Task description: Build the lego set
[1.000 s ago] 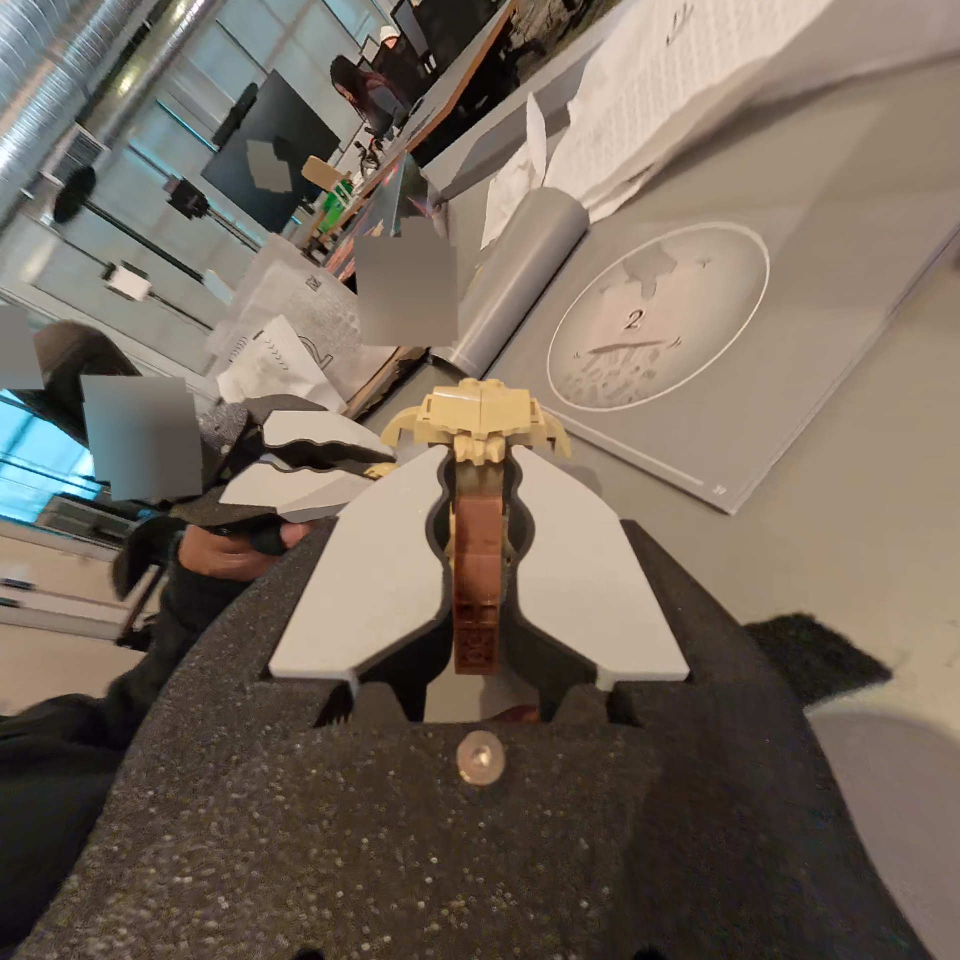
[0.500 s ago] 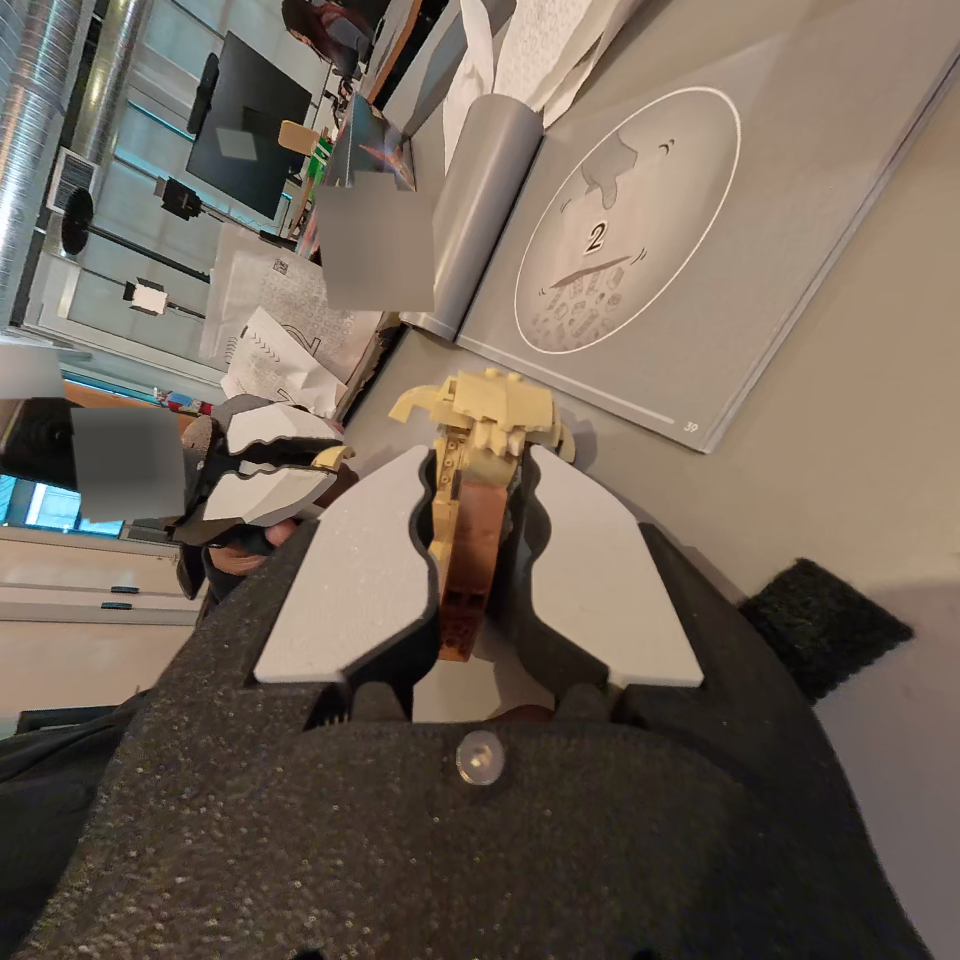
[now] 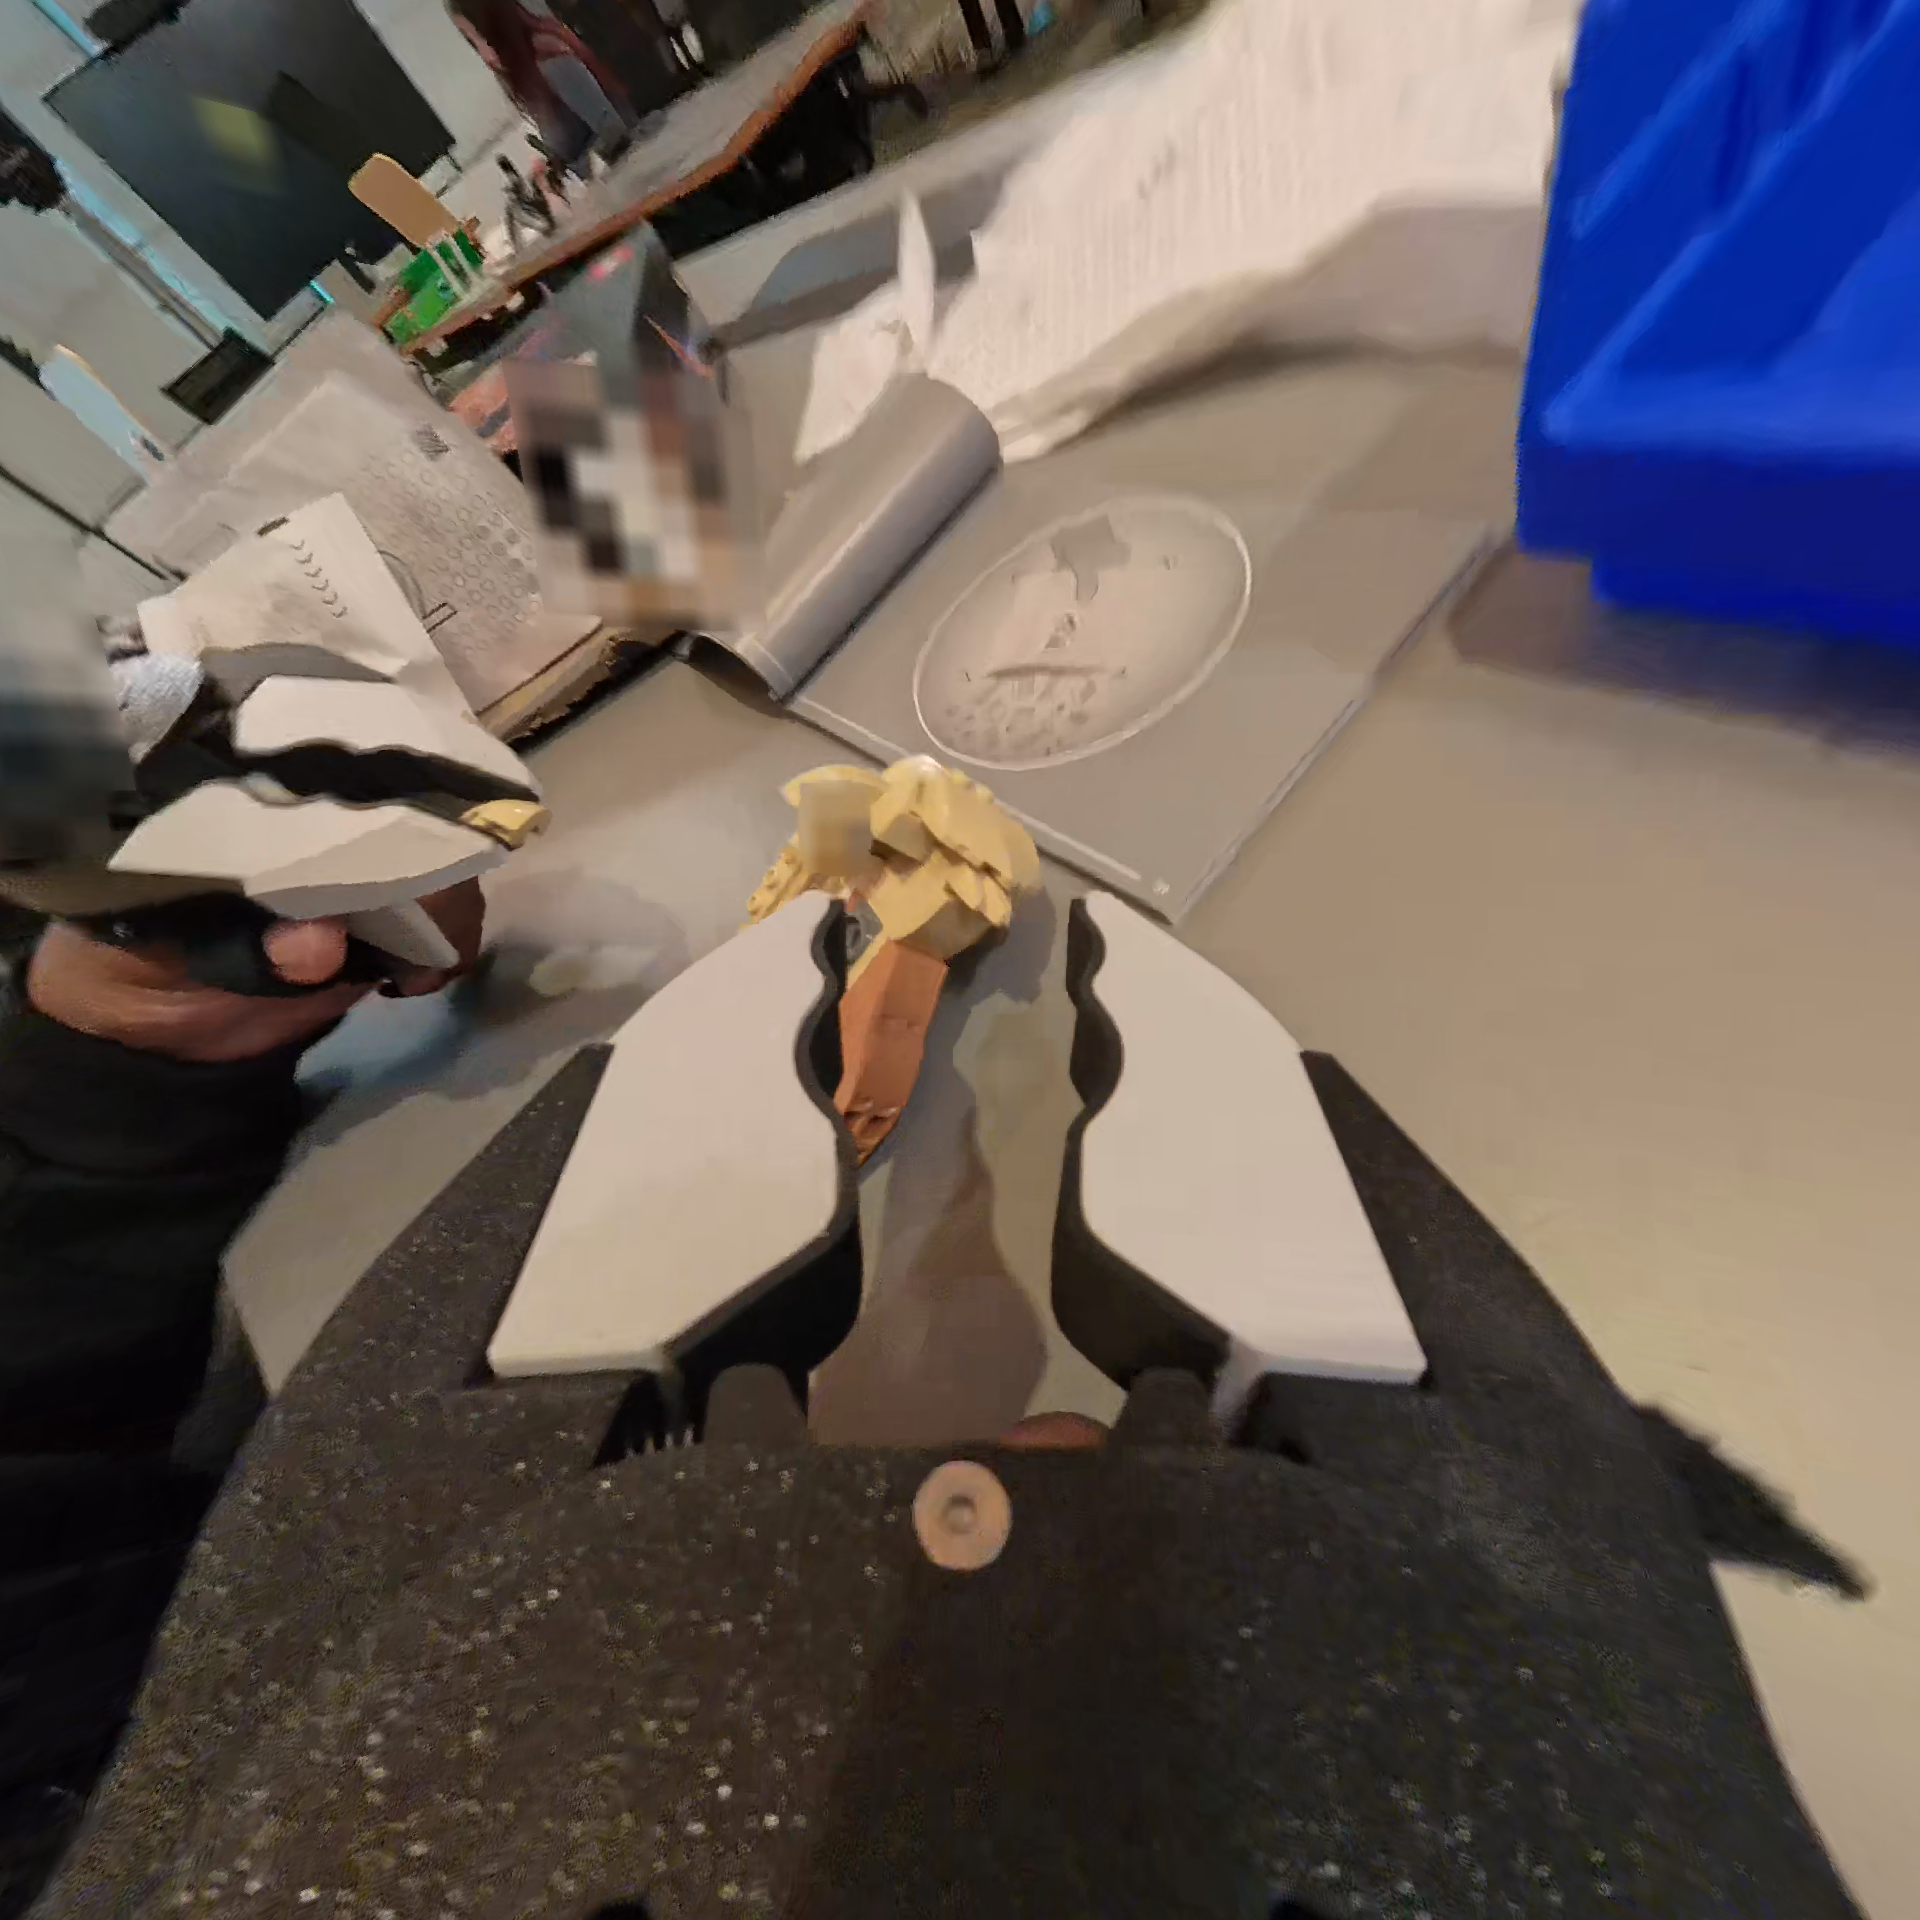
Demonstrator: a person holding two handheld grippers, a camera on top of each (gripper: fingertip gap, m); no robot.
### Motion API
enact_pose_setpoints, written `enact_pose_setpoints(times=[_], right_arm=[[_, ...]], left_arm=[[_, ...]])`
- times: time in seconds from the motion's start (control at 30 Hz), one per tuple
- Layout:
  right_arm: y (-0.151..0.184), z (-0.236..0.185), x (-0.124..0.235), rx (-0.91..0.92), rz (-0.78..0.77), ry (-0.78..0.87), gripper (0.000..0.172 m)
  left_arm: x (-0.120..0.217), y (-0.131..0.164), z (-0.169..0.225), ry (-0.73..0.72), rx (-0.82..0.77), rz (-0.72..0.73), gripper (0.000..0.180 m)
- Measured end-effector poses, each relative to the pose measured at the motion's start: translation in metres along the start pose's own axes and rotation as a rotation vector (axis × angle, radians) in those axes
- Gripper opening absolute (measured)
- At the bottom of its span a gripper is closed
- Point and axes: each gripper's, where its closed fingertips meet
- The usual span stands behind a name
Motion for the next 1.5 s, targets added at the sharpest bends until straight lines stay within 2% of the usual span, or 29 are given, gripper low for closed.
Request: enact_pose_setpoints(times=[0.1, 0.23, 0.33, 0.47, 0.63, 0.8, 1.07, 1.5], right_arm=[[-0.016, -0.025, 0.006, 0.226, 0.064, -0.06, 0.032], [-0.023, -0.059, 0.003, 0.342, 0.131, -0.21, 0.025], [-0.02, -0.077, -0.004, 0.462, 0.124, -0.262, 0.024], [-0.014, -0.096, -0.015, 0.623, 0.094, -0.281, 0.024], [-0.007, -0.106, -0.025, 0.788, 0.06, -0.24, 0.025], [-0.001, -0.109, -0.031, 0.876, 0.046, -0.217, 0.026], [0.001, -0.115, -0.035, 0.929, 0.056, -0.218, 0.019], [0.007, -0.119, -0.031, 0.992, 0.047, -0.235, 0.018]], left_arm=[[0.0, 0.002, 0.0, -0.027, 0.032, -0.065, 0.013], [-0.001, -0.008, 0.006, -0.025, 0.083, -0.117, 0.013], [0.0, -0.021, 0.018, 0.008, 0.073, -0.126, 0.013], [0.0, -0.033, 0.03, 0.051, 0.071, -0.107, 0.013], [0.0, -0.035, 0.038, 0.129, 0.2, -0.078, 0.013], [0.002, -0.034, 0.043, 0.187, 0.322, -0.051, 0.013], [0.0, -0.031, 0.046, 0.212, 0.374, -0.051, 0.013], [0.003, -0.031, 0.052, 0.371, 0.551, -0.034, 0.013]])
Point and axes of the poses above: each gripper's, where its closed fingertips meet, x back along the fingers, y out of its underside, z = x × y across the jaws, and after that the axes turned 13 degrees about -y, right-handed
